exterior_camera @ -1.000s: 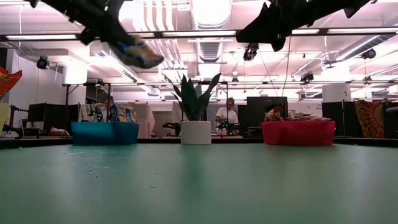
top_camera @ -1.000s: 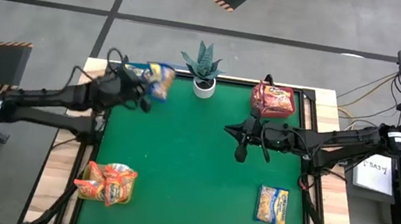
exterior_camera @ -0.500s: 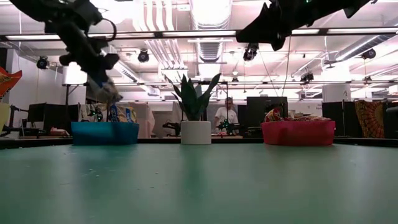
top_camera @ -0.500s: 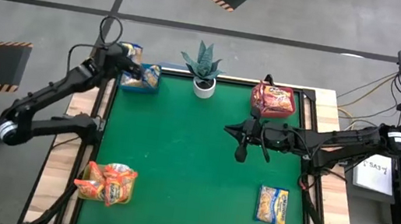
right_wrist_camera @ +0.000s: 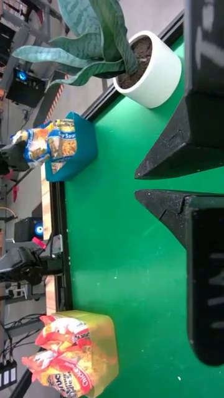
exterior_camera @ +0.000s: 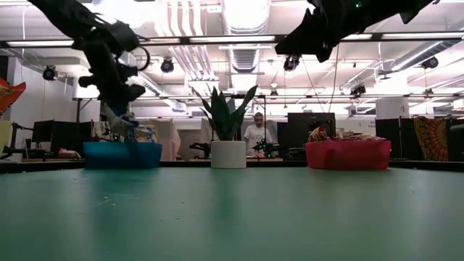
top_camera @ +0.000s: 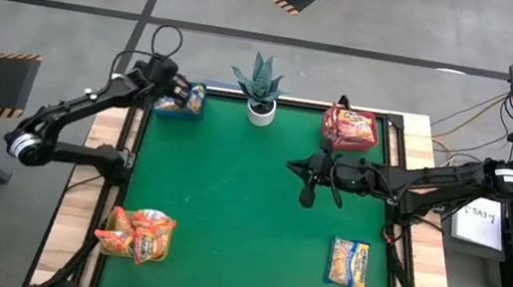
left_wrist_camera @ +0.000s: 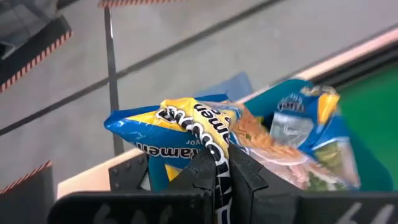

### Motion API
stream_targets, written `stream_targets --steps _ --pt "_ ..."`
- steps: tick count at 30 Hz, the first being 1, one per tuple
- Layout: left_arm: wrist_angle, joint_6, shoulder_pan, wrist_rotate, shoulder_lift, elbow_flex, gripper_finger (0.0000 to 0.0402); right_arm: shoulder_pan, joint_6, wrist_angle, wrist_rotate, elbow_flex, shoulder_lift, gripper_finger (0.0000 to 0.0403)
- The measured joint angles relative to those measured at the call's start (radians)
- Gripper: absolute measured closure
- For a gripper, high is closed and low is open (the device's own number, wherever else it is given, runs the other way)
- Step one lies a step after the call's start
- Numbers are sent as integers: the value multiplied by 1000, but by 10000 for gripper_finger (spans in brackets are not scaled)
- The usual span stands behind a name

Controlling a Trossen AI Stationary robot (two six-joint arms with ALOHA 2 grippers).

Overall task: Sort Maruchan noodles
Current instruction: Put the blue noodle pack into the blue bin

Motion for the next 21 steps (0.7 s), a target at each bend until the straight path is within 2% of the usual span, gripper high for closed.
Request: stream_targets --steps 9,12,21 --pt "-21 9 0 -5 160 32 401 0 0 0 0 0 7 375" --pt "-26 2 -1 -46 215 43 397 0 0 0 0 0 7 375" --pt "-34 3 -1 -71 271 78 343 0 0 -1 0 0 7 375"
